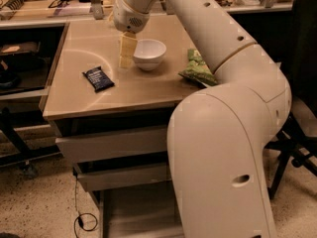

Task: Place rxbar blueberry into bottom drawer

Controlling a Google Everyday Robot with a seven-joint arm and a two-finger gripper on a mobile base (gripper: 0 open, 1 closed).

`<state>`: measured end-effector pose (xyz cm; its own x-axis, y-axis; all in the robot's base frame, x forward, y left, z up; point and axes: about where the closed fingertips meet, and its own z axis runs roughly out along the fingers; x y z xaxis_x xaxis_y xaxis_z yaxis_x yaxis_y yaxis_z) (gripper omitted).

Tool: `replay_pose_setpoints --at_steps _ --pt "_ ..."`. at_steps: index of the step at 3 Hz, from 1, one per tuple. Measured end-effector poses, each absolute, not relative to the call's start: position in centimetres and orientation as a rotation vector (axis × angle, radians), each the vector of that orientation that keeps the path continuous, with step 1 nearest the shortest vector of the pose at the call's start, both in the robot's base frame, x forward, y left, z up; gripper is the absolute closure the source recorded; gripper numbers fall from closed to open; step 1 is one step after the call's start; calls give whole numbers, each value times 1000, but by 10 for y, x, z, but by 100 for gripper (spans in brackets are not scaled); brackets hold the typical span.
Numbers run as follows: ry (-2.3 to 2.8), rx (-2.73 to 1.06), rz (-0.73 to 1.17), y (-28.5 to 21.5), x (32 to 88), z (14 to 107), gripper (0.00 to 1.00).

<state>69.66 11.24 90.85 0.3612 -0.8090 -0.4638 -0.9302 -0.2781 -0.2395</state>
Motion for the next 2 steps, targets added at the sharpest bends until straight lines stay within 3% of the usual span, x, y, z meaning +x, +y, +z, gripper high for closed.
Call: replay_pose_setpoints --at_steps 2 --pt "1470 -2174 474 160 709 881 0"
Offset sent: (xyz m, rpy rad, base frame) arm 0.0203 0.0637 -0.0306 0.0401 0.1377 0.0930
